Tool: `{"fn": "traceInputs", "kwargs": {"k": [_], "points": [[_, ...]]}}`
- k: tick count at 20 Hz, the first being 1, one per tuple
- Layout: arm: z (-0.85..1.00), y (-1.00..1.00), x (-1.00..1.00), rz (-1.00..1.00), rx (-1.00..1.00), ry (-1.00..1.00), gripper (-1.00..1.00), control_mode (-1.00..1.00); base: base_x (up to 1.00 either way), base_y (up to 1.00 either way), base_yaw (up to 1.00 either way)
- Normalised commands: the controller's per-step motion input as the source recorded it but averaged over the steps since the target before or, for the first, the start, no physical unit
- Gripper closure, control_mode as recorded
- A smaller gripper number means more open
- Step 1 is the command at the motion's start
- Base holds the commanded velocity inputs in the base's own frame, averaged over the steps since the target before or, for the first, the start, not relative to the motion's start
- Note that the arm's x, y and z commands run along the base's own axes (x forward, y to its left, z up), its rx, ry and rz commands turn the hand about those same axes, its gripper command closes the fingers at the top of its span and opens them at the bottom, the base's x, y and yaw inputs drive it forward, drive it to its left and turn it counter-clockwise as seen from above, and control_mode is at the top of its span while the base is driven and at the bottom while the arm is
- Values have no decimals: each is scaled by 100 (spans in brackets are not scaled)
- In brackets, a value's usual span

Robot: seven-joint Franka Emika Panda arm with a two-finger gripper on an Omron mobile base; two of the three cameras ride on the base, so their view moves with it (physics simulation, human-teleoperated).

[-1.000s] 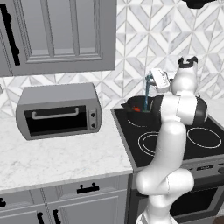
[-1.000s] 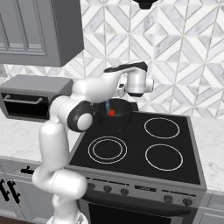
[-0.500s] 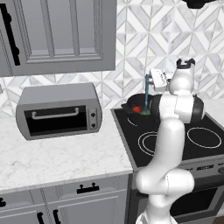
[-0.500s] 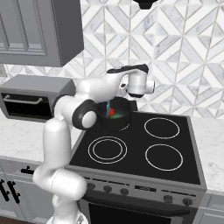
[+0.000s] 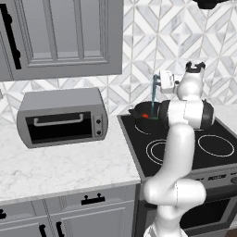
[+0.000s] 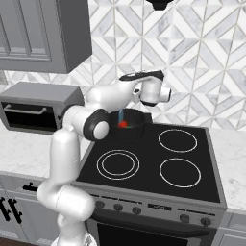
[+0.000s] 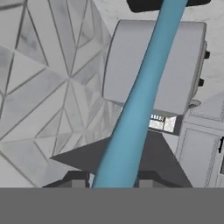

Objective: Put the tomato and broccoli in the pot. Retrieve the spatula and lightly stir the vegetables in the pot.

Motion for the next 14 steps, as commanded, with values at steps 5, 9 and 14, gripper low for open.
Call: {"fn": "traceInputs", "kwargs": {"k": [5, 9, 14], "points": [[-59, -20, 36, -5, 3, 0, 100, -100, 0, 0, 0], [-70, 0, 25, 0, -1, -2, 100, -100, 0, 0, 0], [-36, 0, 32, 0, -2, -7, 100, -100, 0, 0, 0]]}}
